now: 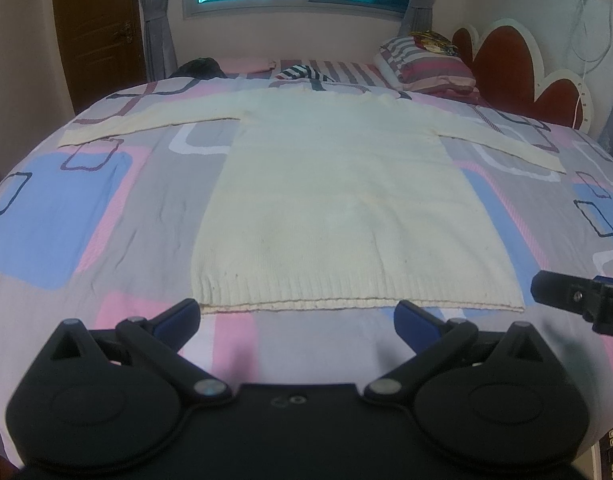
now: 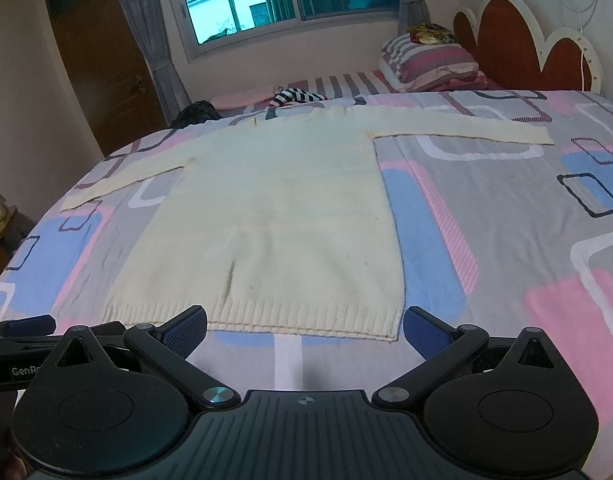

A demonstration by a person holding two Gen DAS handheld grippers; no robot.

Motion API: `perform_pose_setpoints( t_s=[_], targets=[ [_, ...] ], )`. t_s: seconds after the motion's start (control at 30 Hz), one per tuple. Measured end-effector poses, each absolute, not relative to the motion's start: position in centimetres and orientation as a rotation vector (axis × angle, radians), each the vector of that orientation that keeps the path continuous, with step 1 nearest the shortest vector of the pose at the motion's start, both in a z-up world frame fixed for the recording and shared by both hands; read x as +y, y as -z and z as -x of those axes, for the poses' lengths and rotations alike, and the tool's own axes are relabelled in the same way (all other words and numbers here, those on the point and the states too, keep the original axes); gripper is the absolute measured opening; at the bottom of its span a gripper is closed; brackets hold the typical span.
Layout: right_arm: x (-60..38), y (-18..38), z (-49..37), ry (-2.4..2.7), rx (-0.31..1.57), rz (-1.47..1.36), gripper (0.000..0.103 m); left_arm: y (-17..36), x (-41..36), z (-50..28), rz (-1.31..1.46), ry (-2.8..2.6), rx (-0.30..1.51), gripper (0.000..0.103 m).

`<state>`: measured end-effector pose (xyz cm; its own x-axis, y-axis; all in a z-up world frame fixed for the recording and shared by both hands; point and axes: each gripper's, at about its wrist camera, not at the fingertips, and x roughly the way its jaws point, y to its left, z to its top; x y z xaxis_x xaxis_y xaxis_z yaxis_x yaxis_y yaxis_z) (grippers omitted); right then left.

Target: Fold small clothes

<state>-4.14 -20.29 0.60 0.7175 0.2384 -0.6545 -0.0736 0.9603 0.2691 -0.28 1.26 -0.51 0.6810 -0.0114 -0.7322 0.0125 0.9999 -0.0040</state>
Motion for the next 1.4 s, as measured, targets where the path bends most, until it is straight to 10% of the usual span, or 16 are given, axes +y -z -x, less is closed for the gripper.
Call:
perform_pose_setpoints(
  t_s=[1.4],
  targets=[
    [-26.0,-2.9,-4.9,-0.057,0.668,-0.258,0.103,-0.9,-1.4,-9.8,0.031,0.079,0.69,0.102]
  ],
)
